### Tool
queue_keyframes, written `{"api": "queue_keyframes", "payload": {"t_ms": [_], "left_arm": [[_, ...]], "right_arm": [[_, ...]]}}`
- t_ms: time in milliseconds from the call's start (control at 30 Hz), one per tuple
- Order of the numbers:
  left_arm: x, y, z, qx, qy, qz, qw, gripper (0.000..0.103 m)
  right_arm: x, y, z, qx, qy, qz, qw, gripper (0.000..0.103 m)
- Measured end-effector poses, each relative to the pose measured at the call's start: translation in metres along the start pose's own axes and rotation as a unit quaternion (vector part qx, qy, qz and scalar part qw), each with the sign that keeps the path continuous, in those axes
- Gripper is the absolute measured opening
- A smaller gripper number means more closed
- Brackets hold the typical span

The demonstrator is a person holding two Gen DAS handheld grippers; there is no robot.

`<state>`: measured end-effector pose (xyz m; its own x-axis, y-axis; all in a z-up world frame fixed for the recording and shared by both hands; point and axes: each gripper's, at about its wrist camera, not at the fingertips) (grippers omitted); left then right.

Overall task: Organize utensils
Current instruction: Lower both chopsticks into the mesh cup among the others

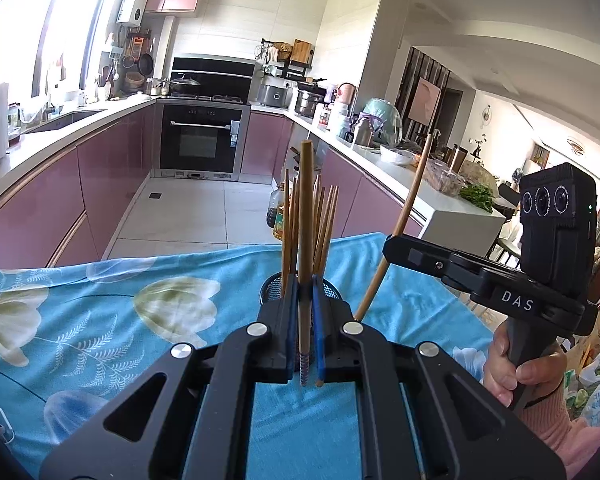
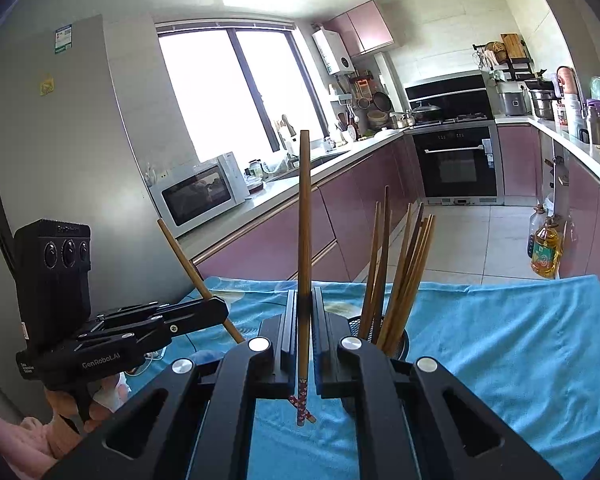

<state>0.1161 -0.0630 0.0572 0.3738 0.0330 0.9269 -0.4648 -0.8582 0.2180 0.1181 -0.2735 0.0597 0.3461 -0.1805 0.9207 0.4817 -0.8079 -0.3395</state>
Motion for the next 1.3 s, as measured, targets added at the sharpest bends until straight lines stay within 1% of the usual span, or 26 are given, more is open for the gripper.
{"api": "queue_keyframes", "payload": {"t_ms": [267, 800, 1000, 1300], "left_arm": [[0.014, 0.004, -0.009, 0.002, 0.018, 0.007, 0.9998, 0.008], [0.036, 0.02, -0.014, 0.001, 0.04, 0.025, 0.9989, 0.008], [0.04, 0.024, -0.012, 0.007, 0.043, 0.035, 0.9985, 0.008], [0.049, 0.024, -0.004, 0.013, 0.042, 0.032, 0.9985, 0.008]], "right_arm": [[0.011, 0.0, 0.0, 0.001, 0.011, -0.005, 1.0, 0.006], [0.026, 0.0, 0.001, -0.004, 0.029, -0.013, 0.999, 0.006], [0.029, 0.002, 0.0, -0.007, 0.032, -0.012, 0.999, 0.006], [0.032, 0.002, 0.005, -0.012, 0.031, -0.013, 0.999, 0.006]]}}
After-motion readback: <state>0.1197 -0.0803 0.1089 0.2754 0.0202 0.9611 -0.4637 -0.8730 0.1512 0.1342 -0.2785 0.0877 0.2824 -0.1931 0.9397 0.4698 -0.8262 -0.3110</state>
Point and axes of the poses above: each gripper's, at about its wrist camera, not at the fingertips, and z roughly the way its jaws point, y to its right, x to its top, and after that the axes turned 10 degrees about y, right-handed
